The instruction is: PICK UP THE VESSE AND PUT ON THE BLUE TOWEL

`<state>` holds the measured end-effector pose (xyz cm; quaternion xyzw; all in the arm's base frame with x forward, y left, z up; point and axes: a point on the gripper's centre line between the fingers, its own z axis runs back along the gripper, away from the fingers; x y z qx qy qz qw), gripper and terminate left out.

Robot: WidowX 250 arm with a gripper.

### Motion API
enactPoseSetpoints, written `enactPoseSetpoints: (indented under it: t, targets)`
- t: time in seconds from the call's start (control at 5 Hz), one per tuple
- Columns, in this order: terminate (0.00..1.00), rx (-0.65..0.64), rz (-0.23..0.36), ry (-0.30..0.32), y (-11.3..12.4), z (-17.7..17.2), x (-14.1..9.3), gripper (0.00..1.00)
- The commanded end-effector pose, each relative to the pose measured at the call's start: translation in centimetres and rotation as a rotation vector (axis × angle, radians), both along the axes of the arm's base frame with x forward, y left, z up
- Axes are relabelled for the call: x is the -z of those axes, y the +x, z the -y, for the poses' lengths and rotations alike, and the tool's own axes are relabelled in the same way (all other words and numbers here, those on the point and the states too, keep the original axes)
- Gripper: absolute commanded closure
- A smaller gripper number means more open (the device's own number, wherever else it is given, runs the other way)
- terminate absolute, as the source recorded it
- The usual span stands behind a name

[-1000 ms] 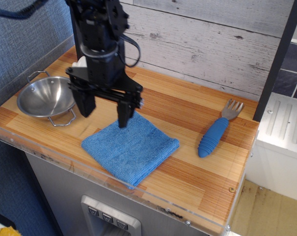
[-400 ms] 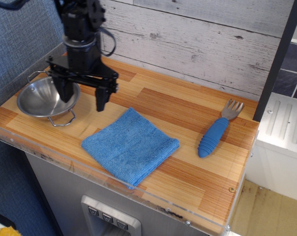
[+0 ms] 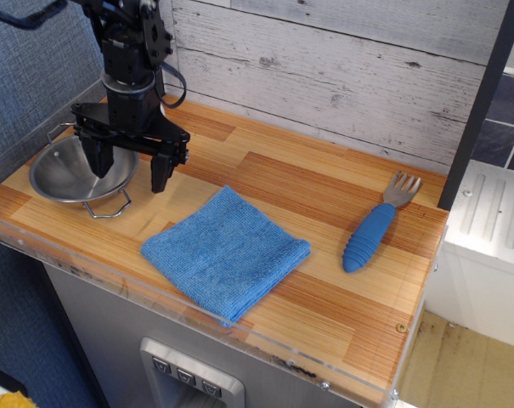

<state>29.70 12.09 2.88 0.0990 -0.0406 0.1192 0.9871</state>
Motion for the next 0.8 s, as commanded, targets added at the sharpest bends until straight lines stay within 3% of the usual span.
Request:
enactPoseSetpoints:
  t: [0.0,0.2,0.6]
  targets:
    - [0.0,0.014,-0.003,0.083,1.36,-0.32,0.7,0.0]
    - [0.0,0.016,-0.002,0.111,1.23,0.13,0.98,1.0]
    - [0.0,0.024,-0.01,0.113,0.87,0.57,0.75,1.0]
